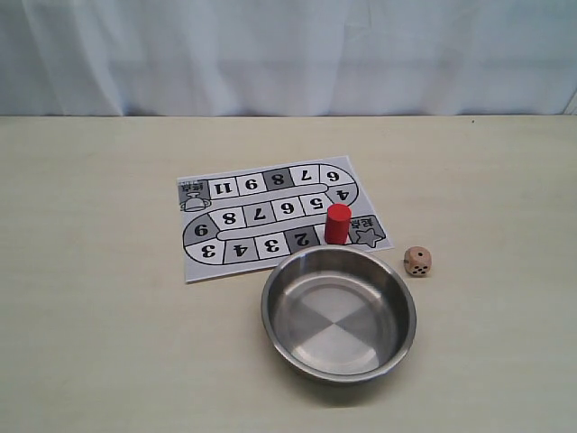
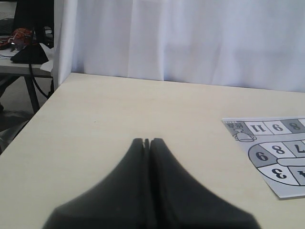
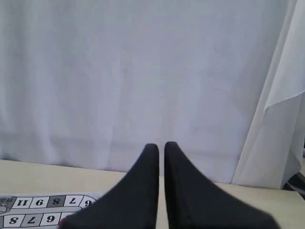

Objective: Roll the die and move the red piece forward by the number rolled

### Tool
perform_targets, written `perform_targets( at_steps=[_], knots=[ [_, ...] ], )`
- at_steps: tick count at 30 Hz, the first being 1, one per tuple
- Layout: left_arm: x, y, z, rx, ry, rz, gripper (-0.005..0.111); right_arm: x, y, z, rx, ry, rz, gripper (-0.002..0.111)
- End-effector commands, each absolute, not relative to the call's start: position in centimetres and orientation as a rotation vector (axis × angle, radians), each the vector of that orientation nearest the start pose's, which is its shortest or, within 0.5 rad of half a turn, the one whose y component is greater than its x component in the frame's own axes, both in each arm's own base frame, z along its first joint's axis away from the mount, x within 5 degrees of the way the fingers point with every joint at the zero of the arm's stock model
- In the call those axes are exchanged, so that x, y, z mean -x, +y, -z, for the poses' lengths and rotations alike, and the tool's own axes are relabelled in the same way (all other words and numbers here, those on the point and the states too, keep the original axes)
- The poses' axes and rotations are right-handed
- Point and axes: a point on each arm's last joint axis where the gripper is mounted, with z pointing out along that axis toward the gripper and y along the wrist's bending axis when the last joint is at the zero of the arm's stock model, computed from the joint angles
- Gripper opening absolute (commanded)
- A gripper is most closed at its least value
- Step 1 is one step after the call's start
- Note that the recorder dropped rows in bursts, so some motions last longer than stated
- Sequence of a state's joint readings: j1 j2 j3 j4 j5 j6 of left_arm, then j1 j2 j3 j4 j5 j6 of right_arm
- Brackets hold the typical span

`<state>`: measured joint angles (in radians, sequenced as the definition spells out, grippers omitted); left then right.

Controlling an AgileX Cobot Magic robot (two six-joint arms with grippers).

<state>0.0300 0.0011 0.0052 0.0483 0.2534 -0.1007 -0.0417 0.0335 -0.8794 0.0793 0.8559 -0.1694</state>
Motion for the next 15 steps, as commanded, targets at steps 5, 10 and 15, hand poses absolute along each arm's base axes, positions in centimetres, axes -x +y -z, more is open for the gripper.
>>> perform_targets(
  at_steps=[5, 10, 15],
  knots=[
    [-5.5, 0.2, -19.1, 0.076, 1.724, 0.013, 0.000, 5.8, 0.9, -38.3, 0.123, 1.478, 0.089, 0.004],
    [-5.5, 0.2, -19.1, 0.076, 1.724, 0.013, 0.000, 4.7, 0.8, -38.0, 0.111, 1.432, 0.093, 0.004],
    [-5.5, 0.2, -19.1, 0.076, 1.724, 0.013, 0.000, 1.4, 0.5, -35.7, 0.083, 1.361, 0.100, 0.004]
  ],
)
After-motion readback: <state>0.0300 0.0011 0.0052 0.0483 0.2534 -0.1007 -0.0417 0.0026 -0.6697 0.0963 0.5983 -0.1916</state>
